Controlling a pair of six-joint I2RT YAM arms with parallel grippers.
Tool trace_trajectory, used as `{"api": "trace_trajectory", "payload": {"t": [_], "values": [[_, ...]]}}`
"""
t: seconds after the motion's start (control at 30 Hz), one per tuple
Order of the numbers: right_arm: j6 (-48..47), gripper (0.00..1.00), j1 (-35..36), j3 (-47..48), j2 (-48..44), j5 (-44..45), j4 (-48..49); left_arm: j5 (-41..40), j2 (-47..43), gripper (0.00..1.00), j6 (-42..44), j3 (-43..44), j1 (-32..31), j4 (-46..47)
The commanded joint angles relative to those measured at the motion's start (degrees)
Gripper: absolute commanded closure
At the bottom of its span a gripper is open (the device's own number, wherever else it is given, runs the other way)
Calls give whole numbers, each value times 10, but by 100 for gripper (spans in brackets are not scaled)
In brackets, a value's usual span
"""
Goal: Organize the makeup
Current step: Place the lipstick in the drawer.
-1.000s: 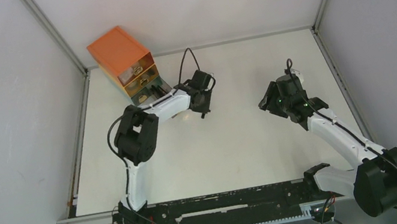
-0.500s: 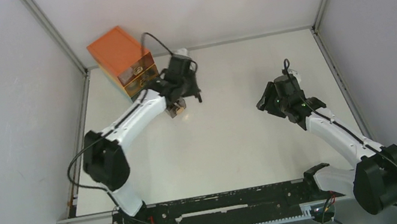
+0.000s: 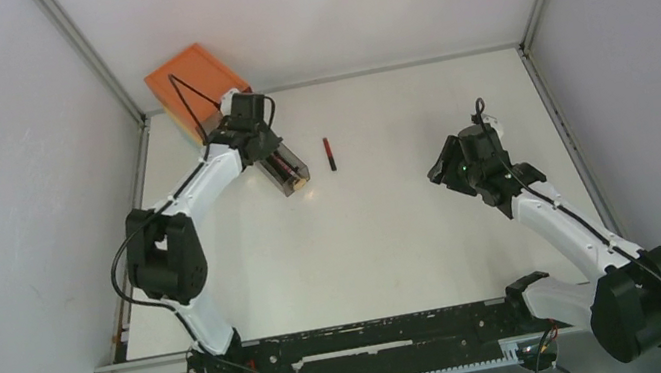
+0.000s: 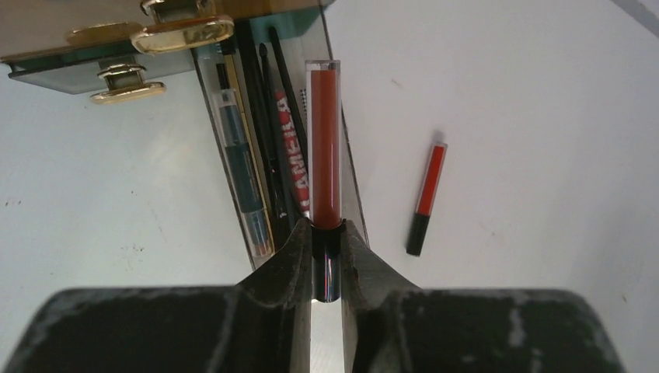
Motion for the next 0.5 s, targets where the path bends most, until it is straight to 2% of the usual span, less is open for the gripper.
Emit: {"api": "trace_trajectory", "payload": {"t": [0.0,0.1,0.17,0.2,0.3,0.47], "values": [[7,38,2,1,-10,3,9,-47,16,96,-40,2,3,41],[6,37,3,1,-11,6,10,-57,25,87,-48,6,6,39],[6,37,2,1,-10,6,8,-56,25,64,-51,3,6,39],[8,37,2,1,-10,7,7,-49,23,55,-50,-1,6,42],[10,37,2,0,-7,7,6,-20,12,47,-27,-27,4,83],[3,37,3,1,-7,8,15,5,-25,45,23,-92,-25,192]]}}
